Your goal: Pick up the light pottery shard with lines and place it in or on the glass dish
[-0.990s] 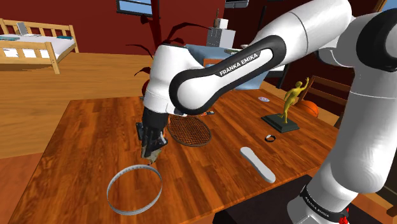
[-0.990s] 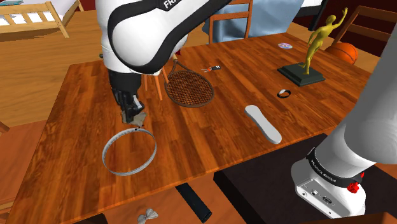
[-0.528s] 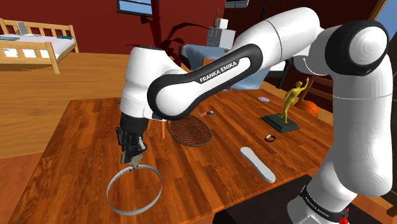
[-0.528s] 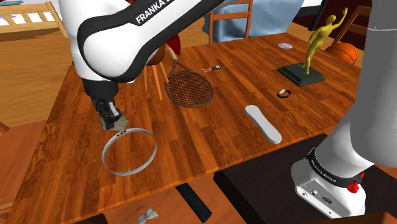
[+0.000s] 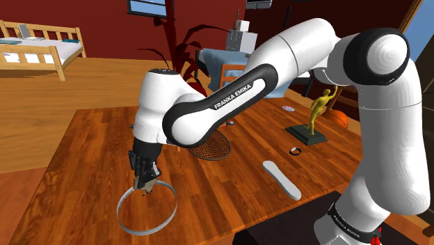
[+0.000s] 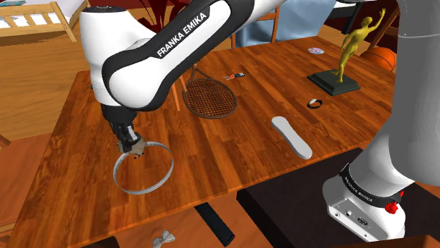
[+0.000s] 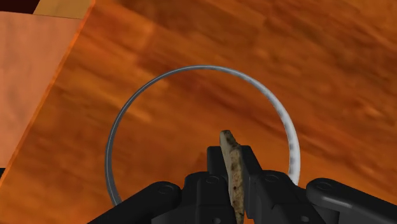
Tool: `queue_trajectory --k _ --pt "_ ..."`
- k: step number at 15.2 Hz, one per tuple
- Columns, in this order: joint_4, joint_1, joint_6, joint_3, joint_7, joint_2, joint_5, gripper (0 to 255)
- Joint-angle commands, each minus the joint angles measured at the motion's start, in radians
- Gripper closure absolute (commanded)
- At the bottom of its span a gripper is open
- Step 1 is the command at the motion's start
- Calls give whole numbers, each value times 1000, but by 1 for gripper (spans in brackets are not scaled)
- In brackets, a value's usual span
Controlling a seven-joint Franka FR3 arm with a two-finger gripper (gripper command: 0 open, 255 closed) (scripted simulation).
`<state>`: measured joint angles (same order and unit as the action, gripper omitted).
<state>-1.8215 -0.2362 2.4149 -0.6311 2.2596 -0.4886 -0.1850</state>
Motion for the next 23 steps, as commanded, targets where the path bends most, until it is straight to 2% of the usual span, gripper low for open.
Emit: queue_trajectory --k 1,6,14,15,20,23 --pt "-7 -5 21 8 3 -15 -10 255" --pt "-20 -22 71 31 15 -56 -37 255" --pt "-20 -22 71 31 15 -56 -37 255" --pt "-20 -22 71 31 15 -56 -37 0" --pt "-19 -22 71 31 15 -56 -37 0" --pt "-33 26 10 -10 -17 23 14 0"
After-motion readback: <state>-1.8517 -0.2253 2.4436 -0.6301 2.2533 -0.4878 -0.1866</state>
